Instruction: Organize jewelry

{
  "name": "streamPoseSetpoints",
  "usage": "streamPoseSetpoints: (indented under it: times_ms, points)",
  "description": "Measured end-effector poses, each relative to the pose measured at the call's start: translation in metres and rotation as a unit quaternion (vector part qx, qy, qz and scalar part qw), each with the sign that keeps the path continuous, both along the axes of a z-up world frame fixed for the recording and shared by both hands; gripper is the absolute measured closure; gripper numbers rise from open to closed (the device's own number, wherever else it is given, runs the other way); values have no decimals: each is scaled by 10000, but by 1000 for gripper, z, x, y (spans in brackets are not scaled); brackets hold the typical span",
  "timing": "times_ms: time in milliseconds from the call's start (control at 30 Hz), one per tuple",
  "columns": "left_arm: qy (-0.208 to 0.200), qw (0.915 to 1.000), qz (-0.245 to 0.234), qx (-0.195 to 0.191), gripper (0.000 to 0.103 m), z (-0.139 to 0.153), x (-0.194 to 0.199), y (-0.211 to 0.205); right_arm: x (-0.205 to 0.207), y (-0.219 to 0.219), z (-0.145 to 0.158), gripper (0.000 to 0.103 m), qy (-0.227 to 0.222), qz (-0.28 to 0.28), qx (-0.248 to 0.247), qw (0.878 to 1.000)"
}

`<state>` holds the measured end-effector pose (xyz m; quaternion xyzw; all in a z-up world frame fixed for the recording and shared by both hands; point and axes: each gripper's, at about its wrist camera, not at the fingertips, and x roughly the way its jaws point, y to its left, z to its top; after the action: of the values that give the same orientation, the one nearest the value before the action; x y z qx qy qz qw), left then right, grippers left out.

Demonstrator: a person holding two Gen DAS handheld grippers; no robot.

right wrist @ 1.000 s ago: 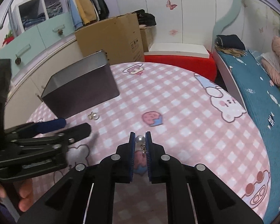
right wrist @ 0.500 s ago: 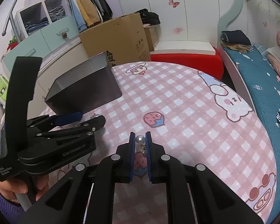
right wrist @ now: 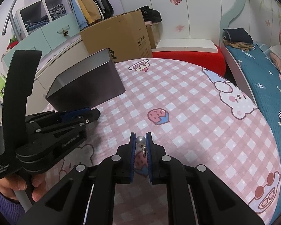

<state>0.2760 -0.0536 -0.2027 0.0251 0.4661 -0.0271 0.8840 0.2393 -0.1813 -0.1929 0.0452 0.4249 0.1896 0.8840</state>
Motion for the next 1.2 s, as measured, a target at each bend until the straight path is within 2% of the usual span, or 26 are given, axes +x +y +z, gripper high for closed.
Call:
streamPoseSetpoints:
  times_ms: [167, 367, 600, 733, 833, 933, 1067, 1200]
  points:
    - [159, 9980, -139, -588, 90, 2, -5, 17, -2, 1, 6, 92, -34, -16, 90, 10000]
    - [174, 9941, -273, -1031, 90, 11, -21, 35, -4, 5, 18, 92, -61, -17, 190, 9998]
    - [-91, 9873, -485, -1512, 90, 49, -39, 53, -7, 19, 39, 92, -191, 64, 222, 9996]
    - [-360, 9791, -586, -1912, 90, 81, -41, 74, -4, 31, 57, 92, -315, 152, 263, 9990]
    - [-456, 9761, -582, -2046, 90, 96, -32, 90, 4, 41, 71, 92, -397, 192, 310, 9985]
    - [-474, 9778, -475, -1985, 90, 103, -14, 104, 17, 53, 82, 92, -419, 248, 397, 9980]
    - [-95, 9764, -374, -2124, 90, 89, 16, 123, 35, 75, 96, 92, -455, 364, 470, 9972]
    - [156, 9784, -237, -2048, 90, 73, 36, 132, 54, 101, 97, 92, -381, 480, 477, 9970]
